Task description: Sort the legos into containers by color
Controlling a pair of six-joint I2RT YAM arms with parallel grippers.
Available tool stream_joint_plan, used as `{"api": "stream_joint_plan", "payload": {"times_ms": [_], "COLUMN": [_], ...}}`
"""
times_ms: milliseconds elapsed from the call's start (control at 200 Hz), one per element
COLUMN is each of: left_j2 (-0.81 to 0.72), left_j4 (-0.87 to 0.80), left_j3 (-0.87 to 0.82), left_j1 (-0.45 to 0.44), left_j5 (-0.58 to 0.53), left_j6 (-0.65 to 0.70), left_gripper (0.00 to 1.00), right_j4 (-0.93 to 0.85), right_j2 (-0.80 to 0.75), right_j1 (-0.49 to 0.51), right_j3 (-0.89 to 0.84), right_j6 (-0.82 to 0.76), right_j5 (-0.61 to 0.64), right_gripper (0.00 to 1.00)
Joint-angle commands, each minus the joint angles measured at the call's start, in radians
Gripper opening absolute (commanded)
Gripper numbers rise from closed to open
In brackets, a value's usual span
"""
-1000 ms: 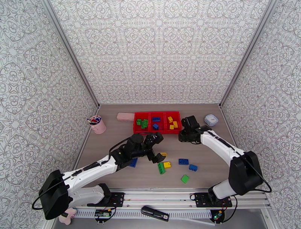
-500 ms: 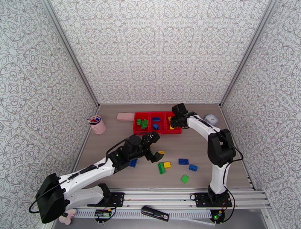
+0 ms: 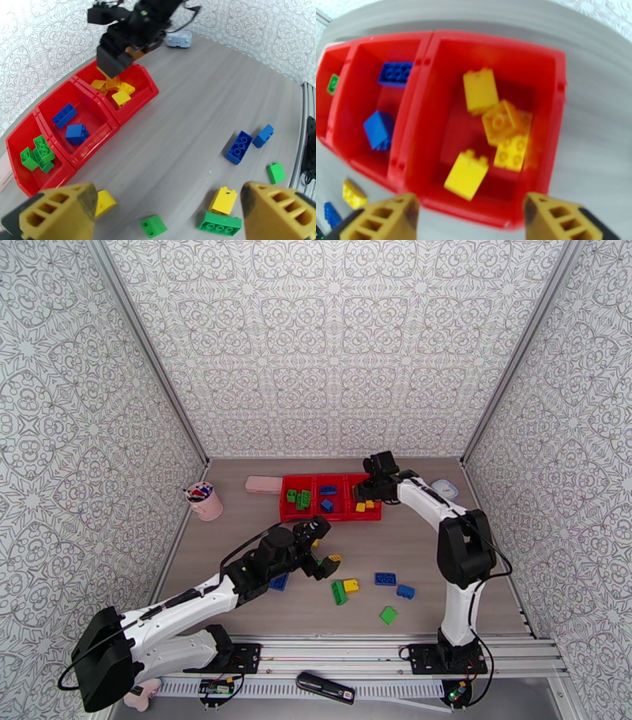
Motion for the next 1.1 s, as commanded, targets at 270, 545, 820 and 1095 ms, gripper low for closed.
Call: {"api": "stream_joint_plan", "payload": {"times_ms": [270,545,820,1095], "left_j2": [-0.068,-0.114,-0.238,-0.307], "left_j4": [-0.039,-0.317,-0.431,-0.511], "left_j3": [-0.048,-0.011,-0.071,-0.083], "left_j1": [0.067,0.233,0.384,0.406], "left_j5": [-0.195,-0.316,-0.28,-0.274], "left_j6": [-0.234,-0.653,-0.859,-0.875], "left_gripper": [1.0,1.0,1.0,1.0], "right_j4": [0.144,0.106,-0.012,-0.127], "right_j2": [-0.234,-0.158,0.054,0.285], "right_j1": [0.121,0.25,0.344,0.4], "right_j3": [-0.267,-0.205,0.013,0.266], "right_j6": [-0.088,-0.242,-0.401,-0.488], "right_j5": [-0.11,-0.082,-0.059,-0.08], "right_gripper": [0.84,0.88,0.89,0.88]}}
